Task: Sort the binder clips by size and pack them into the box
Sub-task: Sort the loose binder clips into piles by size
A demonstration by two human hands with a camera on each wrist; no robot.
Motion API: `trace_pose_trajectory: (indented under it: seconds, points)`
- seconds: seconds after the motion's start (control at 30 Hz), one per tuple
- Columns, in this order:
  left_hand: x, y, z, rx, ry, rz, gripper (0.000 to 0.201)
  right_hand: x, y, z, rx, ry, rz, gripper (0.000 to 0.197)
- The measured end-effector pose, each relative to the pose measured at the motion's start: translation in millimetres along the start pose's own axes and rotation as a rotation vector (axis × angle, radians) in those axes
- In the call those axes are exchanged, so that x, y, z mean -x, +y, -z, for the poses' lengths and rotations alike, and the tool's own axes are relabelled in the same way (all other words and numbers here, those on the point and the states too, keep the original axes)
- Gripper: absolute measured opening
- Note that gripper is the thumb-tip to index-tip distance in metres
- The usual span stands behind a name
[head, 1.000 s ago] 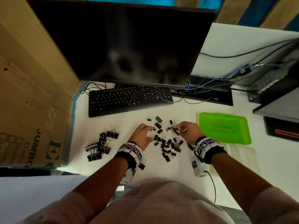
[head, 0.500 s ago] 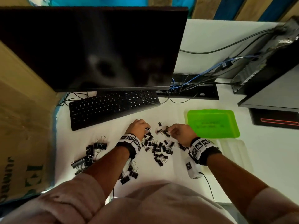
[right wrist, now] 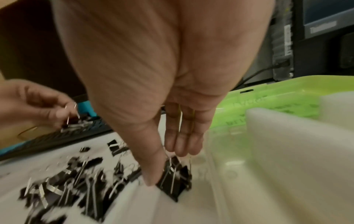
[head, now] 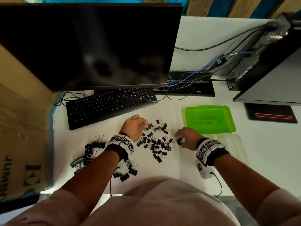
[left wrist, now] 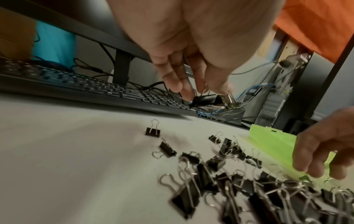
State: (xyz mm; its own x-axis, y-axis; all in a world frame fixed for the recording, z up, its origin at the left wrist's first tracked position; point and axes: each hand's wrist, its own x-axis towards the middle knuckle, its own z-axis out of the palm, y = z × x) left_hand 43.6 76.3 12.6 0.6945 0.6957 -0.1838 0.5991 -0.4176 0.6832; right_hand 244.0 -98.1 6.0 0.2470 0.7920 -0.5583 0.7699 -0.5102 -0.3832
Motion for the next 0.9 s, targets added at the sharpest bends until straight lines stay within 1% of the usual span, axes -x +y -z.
trace_pose_trajectory:
  seconds: [0.07, 0.13, 0.3, 0.37, 0.47, 0.53, 0.6, 0.67, 0.77, 0.83, 0.9]
  points:
    - [11.3, -1.2, 0.9, 0.018, -0.001, -0.011, 0.007, 2.0, -3.4, -10.6, 0.060, 0.001, 0.021, 0.041]
    - [23.1, 0.5, 1.1, 0.040, -0.021, -0.015, 0.007, 1.5, -8.7, -19.4, 0.064, 0.011, 0.041, 0.039]
    - [49.8, 0.2, 0.2, 0.036, -0.064, -0.050, 0.006, -2.8, -24.8, -26.1, -0.022, 0.125, 0.070, 0.034]
    - [61.6, -5.3, -0.6, 0.017, -0.072, -0.040, 0.005, -2.5, -27.6, -28.4, -0.071, 0.154, 0.080, 0.034]
    - [80.3, -15.1, 2.9, -0.038, -0.114, 0.011, 0.007, 1.3, -30.7, -32.6, -0.103, 0.118, 0.130, 0.037]
    - [92.1, -22.4, 5.3, -0.079, -0.136, 0.028, 0.008, 3.2, -33.1, -37.3, -0.066, 0.085, 0.162, 0.037]
    - [102.3, -27.3, 6.3, -0.101, -0.149, 0.039, 0.008, 5.7, -37.0, -41.3, -0.020, 0.107, 0.184, 0.028]
    - [111.4, -30.1, 7.1, -0.103, -0.154, 0.048, 0.009, 8.0, -41.7, -43.9, 0.000, 0.160, 0.205, 0.016]
    - [123.9, -35.3, 12.5, -0.064, -0.068, 0.051, 0.011, 9.4, -44.0, -45.5, 0.009, 0.216, 0.215, 0.019]
    - [132.6, -40.3, 17.8, -0.063, -0.001, 0.083, 0.011, 10.0, -45.3, -43.7, -0.008, 0.230, 0.233, 0.016]
    - [140.5, -46.6, 20.7, -0.068, 0.031, 0.140, 0.011, 10.9, -46.9, -40.1, -0.115, 0.220, 0.224, 0.012]
